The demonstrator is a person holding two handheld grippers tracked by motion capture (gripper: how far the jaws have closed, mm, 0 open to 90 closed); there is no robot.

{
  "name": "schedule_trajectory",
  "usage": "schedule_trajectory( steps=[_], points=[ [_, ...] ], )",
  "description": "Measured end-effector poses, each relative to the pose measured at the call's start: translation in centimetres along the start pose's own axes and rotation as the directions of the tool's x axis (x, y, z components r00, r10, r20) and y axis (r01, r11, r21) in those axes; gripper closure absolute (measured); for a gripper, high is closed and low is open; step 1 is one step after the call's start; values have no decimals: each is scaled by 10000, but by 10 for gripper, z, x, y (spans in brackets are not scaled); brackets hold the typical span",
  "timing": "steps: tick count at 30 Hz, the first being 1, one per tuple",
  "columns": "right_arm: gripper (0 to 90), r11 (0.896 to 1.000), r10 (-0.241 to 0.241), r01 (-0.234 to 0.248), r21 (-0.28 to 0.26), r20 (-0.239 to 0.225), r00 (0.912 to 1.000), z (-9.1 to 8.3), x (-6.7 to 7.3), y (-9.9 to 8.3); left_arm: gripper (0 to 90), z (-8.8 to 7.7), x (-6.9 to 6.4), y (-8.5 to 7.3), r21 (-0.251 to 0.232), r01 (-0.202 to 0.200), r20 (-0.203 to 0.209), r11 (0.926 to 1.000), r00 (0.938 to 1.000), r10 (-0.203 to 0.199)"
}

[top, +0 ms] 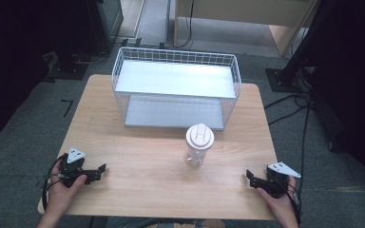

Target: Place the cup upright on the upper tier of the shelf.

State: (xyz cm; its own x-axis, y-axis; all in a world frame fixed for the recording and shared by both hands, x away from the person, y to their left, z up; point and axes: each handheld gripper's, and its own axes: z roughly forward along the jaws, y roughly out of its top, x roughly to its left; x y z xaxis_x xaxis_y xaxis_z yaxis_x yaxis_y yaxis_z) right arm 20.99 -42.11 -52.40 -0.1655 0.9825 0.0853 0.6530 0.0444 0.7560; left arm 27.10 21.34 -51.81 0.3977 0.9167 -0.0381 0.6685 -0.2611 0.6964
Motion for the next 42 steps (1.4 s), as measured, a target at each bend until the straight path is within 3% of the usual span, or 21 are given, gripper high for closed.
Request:
schedule_trajectory(
  steps=[5, 13, 19, 21, 27, 28, 30, 31, 34, 35, 42],
  points=[
    [89, 9997, -35, 35, 258, 17, 10000, 3, 0, 1, 0, -1, 1, 0, -26, 52, 52, 10000, 10000, -52],
    [46, 9995, -328, 328, 25, 12, 9995, 1, 3, 1, 0, 1, -4, 0, 188, -303, -308, 9994, 9990, 309],
    [32, 9964, -814, 819, -237, 230, 9964, -3, 10, 4, 0, 4, -6, 3, 227, -229, -495, 9995, 9985, 240],
    [32, 9966, -765, 765, -312, 9, 9971, -7, 13, 9, 0, 4, -6, 3, 231, -211, -506, 9995, 9985, 223],
    [32, 9923, -1075, 1057, -641, -246, 9939, -22, 33, 30, 0, 5, -7, 4, 201, -105, -578, 9997, 9983, 116],
    [32, 9888, -1272, 1234, -841, -412, 9910, -28, 46, 40, 0, 5, -7, 4, 201, -92, -590, 9998, 9982, 104],
    [32, 9875, -1339, 1286, -912, -541, 9895, -31, 52, 44, 0, 5, -7, 4, 204, -71, -615, 9998, 9981, 83],
    [32, 9863, -1378, 1288, -1032, -849, 9868, -33, 63, 50, 0, 5, -7, 4, 188, -51, -589, 9998, 9982, 62],
    [32, 9861, -1339, 1213, -1135, -1115, 9847, -34, 71, 53, 0, 5, -7, 4, 195, -72, -606, 9998, 9981, 84],
    [32, 9856, -1375, 1204, -1183, -1489, 9792, -33, 81, 55, 0, 5, -7, 4, 201, -69, -605, 9998, 9981, 81],
    [32, 9854, -1441, 1225, -1182, -1967, 9698, -27, 101, 58, 0, 5, -7, 4, 194, -73, -608, 9998, 9981, 84]
  ],
)
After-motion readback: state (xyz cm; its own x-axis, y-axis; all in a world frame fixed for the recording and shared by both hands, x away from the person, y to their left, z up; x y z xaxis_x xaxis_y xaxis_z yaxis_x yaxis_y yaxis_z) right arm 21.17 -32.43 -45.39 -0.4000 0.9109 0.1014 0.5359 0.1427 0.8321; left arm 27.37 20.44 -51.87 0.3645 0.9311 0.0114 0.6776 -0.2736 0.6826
